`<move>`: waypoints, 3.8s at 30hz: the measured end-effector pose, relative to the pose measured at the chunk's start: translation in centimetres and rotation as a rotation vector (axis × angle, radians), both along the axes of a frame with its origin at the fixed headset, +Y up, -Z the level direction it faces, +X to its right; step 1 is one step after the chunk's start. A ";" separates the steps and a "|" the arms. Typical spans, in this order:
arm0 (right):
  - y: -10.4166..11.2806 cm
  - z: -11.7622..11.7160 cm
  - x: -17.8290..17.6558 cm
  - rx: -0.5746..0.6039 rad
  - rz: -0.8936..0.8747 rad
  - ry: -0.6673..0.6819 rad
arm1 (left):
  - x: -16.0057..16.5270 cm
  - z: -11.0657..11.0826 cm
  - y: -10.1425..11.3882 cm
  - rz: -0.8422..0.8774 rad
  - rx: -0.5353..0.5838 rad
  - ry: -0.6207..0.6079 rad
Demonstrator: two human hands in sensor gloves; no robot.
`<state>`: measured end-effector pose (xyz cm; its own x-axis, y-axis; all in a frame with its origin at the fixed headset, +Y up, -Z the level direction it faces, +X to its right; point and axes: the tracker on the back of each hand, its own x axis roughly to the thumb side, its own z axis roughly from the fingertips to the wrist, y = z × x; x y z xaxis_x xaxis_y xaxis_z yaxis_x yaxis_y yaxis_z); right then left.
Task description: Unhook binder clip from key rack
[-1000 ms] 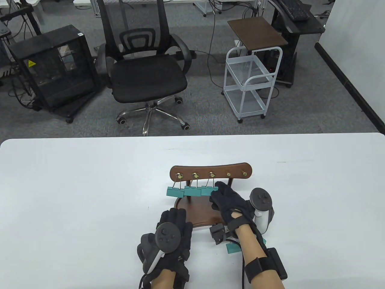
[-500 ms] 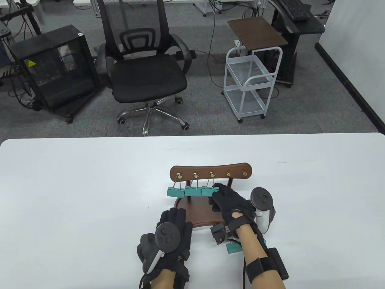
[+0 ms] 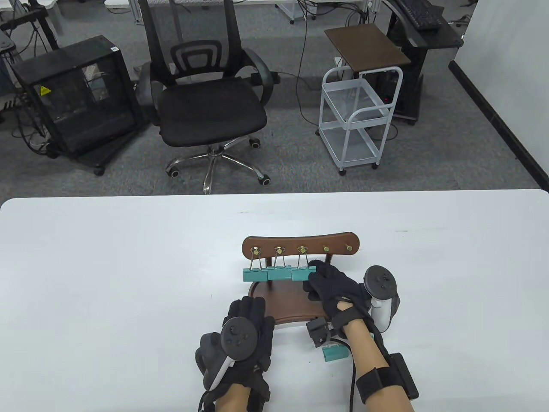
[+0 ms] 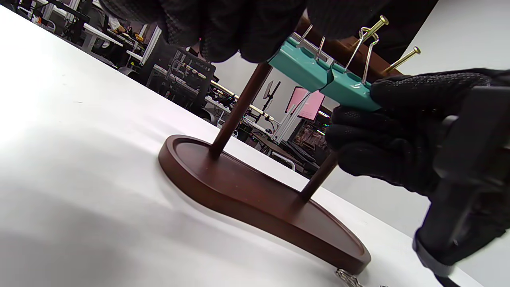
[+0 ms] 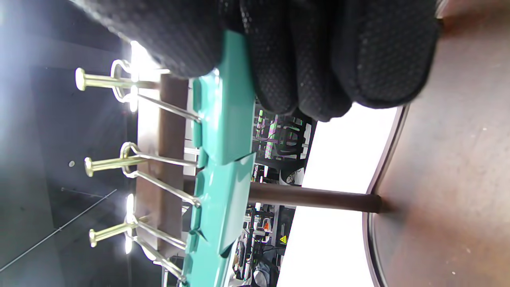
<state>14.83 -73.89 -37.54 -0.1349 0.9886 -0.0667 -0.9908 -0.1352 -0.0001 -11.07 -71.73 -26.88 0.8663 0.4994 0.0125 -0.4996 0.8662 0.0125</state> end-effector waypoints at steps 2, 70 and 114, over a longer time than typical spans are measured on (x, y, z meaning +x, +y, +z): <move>0.1 0.0 0.0 0.004 -0.001 0.002 | 0.0 0.0 0.0 0.000 0.000 0.001; -0.8 6.1 0.3 -0.147 0.587 0.030 | 0.2 0.1 0.2 -0.014 -0.002 -0.002; 0.0 5.9 -2.2 -0.159 1.042 0.083 | 0.1 0.0 0.1 -0.028 -0.005 0.005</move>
